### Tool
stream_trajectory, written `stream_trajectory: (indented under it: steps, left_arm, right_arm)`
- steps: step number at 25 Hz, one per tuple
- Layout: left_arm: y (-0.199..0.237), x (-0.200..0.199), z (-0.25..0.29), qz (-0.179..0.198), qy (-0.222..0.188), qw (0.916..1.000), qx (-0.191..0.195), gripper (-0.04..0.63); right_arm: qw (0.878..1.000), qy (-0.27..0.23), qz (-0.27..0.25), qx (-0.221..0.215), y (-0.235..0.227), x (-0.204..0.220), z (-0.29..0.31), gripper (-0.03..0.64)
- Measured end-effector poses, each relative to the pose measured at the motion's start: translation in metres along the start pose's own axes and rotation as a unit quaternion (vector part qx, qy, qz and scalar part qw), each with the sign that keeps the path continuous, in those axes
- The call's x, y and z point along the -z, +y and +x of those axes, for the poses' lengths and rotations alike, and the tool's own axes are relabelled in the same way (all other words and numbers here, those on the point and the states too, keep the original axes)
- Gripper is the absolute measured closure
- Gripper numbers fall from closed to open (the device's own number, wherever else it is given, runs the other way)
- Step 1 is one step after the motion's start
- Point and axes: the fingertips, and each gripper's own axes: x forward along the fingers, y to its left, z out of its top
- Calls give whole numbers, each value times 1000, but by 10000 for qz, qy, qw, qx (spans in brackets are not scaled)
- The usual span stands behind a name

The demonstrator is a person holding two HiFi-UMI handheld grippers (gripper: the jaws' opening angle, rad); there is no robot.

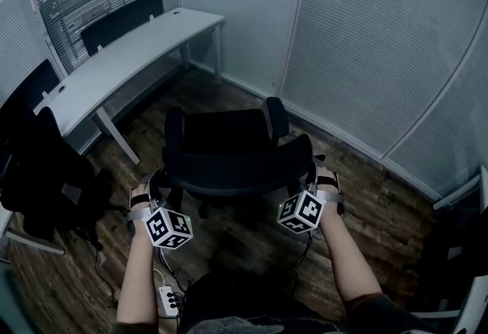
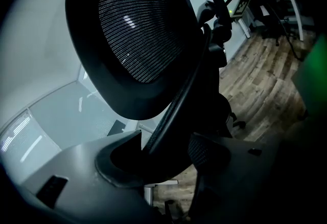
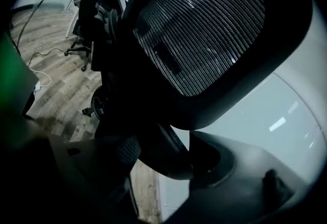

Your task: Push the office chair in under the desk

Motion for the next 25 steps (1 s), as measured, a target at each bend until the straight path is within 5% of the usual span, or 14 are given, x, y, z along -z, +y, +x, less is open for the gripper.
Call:
stream_trajectory:
  steps: [25]
  left_arm:
    - [100, 21, 151, -62, 312, 9990, -328, 321]
  right_arm:
    - [9992, -238, -330, 29, -58, -87, 178, 324]
